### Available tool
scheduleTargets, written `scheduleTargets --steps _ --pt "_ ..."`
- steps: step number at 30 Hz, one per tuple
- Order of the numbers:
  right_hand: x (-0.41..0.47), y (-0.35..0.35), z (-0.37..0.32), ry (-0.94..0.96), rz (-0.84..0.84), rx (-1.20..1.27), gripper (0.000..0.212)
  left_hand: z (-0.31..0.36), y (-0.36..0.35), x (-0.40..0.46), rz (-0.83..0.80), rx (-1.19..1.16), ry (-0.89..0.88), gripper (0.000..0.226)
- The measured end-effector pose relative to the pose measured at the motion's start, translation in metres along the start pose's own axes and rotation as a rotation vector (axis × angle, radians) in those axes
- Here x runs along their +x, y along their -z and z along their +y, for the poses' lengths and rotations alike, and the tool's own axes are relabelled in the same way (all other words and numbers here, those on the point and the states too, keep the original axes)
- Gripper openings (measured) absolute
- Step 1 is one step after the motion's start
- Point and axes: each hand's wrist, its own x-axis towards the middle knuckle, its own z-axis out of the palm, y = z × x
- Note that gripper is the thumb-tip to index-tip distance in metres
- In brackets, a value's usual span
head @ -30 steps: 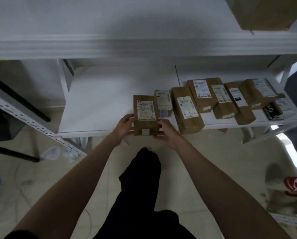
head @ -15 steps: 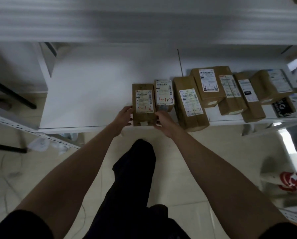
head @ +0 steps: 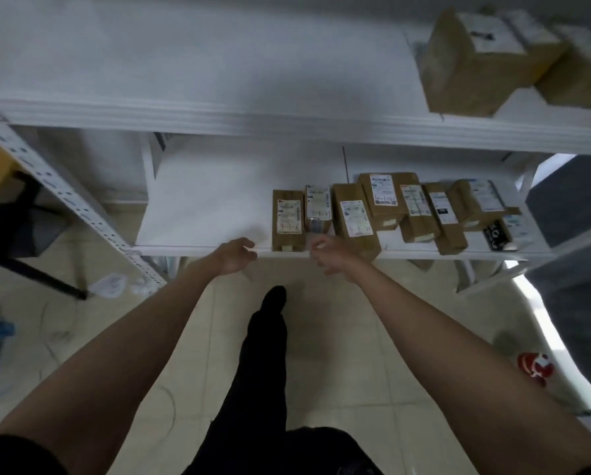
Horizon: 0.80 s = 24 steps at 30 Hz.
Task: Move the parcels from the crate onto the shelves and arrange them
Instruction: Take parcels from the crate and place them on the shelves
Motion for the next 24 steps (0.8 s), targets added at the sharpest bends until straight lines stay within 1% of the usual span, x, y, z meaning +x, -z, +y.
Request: scheduleTargets --steps 2,4,6,10,14,18,21,24 --pt "-0.049 -0.004 -0.001 0.063 -0.045 -0.145 0.038 -0.001 -0.002 -0.063 -0.012 0.121 0.002 0.044" --pt "-0.096 -0.013 -0.005 0.117 -0.103 -0.299 0.048 -0.005 -0.005 -0.123 -0.007 0.209 0.008 0.05" --pt "-0.143 -0.028 -0.011 0.181 -0.145 -0.432 0.054 -0.014 -0.007 -0.184 0.01 0.232 0.014 0.052" --pt "-0.208 -0.064 -0.02 0.26 -0.186 -0.614 0.063 -0.037 -0.004 -0.274 0.05 0.33 0.057 0.052" --pt "-0.256 -0.106 -0.038 0.328 -0.244 -0.793 0.068 -0.073 0.004 -0.352 0.087 0.402 0.147 0.056" --pt "-0.287 -0.16 -0.062 0.446 -0.293 -0.885 0.067 -0.121 0.018 -0.415 0.183 0.455 0.238 0.058" --pt "-0.308 -0.212 -0.079 0.525 -0.355 -0.968 0.066 -0.166 0.024 -0.467 0.251 0.427 0.304 0.057" --pt "-0.336 -0.279 -0.094 0.593 -0.448 -1.043 0.065 -0.222 0.021 -0.527 0.289 0.361 0.403 0.056"
